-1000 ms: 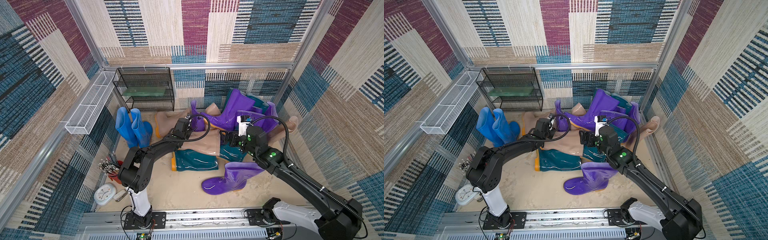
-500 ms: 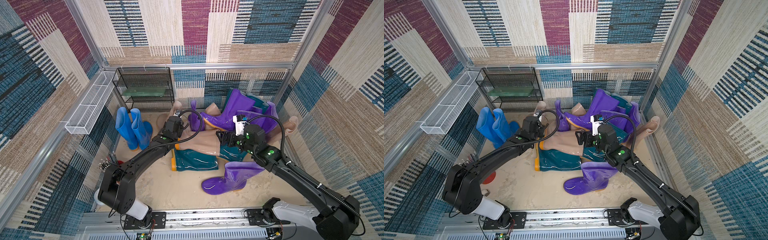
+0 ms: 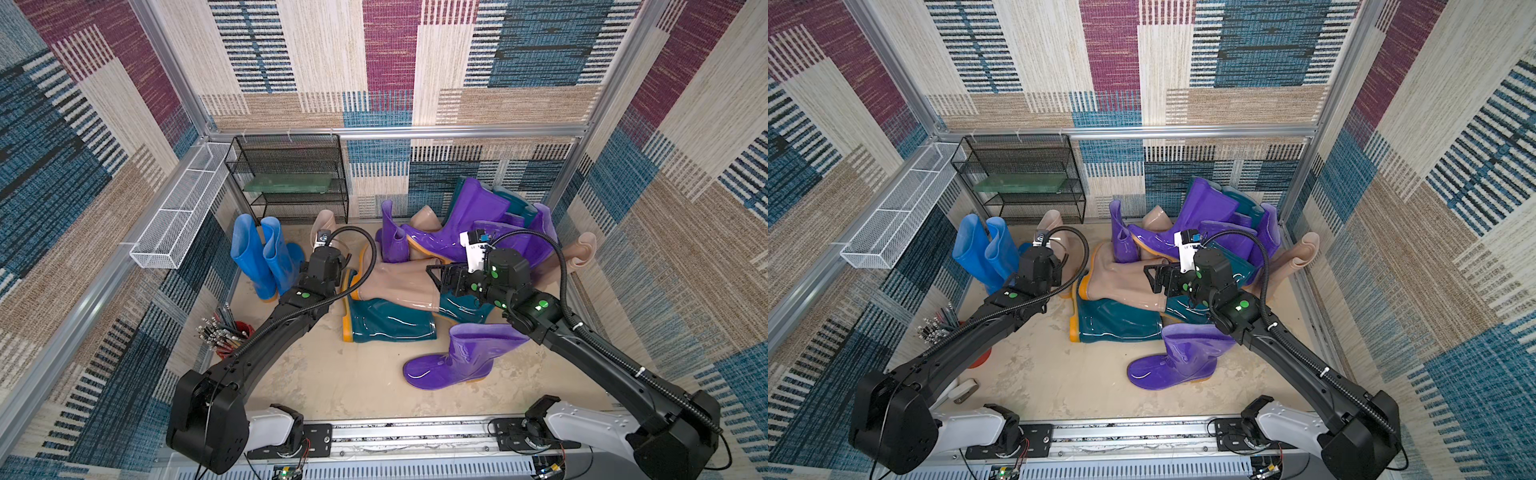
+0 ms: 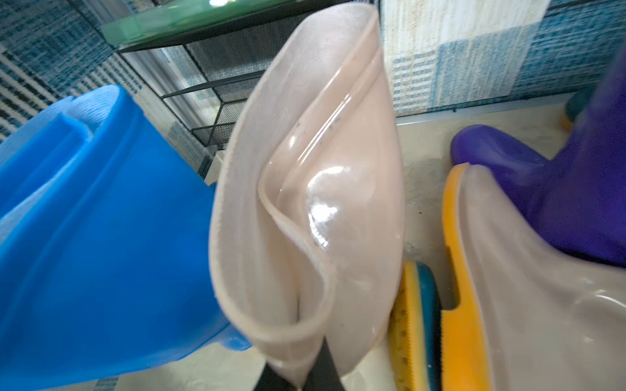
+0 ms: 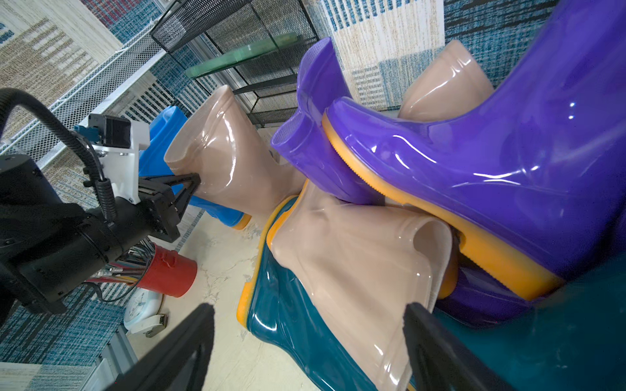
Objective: Match and arrange rain boots in pairs
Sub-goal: Adjust the rain boot at the center of the board.
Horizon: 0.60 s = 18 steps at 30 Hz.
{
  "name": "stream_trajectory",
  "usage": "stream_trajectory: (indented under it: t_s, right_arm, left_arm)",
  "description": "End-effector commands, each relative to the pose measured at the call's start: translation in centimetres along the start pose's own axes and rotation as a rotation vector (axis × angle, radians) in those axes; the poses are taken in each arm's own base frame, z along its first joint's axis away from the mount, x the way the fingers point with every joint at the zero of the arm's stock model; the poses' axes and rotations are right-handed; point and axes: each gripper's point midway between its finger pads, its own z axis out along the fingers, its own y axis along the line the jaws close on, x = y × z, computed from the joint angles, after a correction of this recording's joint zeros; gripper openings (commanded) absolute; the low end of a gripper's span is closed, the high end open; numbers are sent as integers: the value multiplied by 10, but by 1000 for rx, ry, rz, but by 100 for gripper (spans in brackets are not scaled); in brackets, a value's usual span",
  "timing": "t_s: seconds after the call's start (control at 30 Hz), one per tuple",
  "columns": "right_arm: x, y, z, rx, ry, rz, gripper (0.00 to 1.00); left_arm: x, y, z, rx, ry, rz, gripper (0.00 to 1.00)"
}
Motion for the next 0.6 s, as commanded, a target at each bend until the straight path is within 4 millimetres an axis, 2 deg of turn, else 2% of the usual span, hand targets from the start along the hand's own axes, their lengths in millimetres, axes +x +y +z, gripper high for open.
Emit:
stream_trajectory:
  t_s: [0.0, 0.3, 0.43, 0.57]
  right_arm:
    - [-4, 8, 2, -35, -11, -5, 90]
    - [3, 11, 4, -44, 5, -8, 90]
    - [7, 17, 9, -62, 9, -39, 90]
    - [14, 37, 21, -72, 30, -88, 89]
  left_arm:
    - [1, 27, -2, -109, 11, -53, 0]
    - [8, 70, -5, -240, -11, -163, 0]
    - [14, 76, -10, -255, -30, -208, 0]
    - [18, 73, -12, -229, -27, -226, 0]
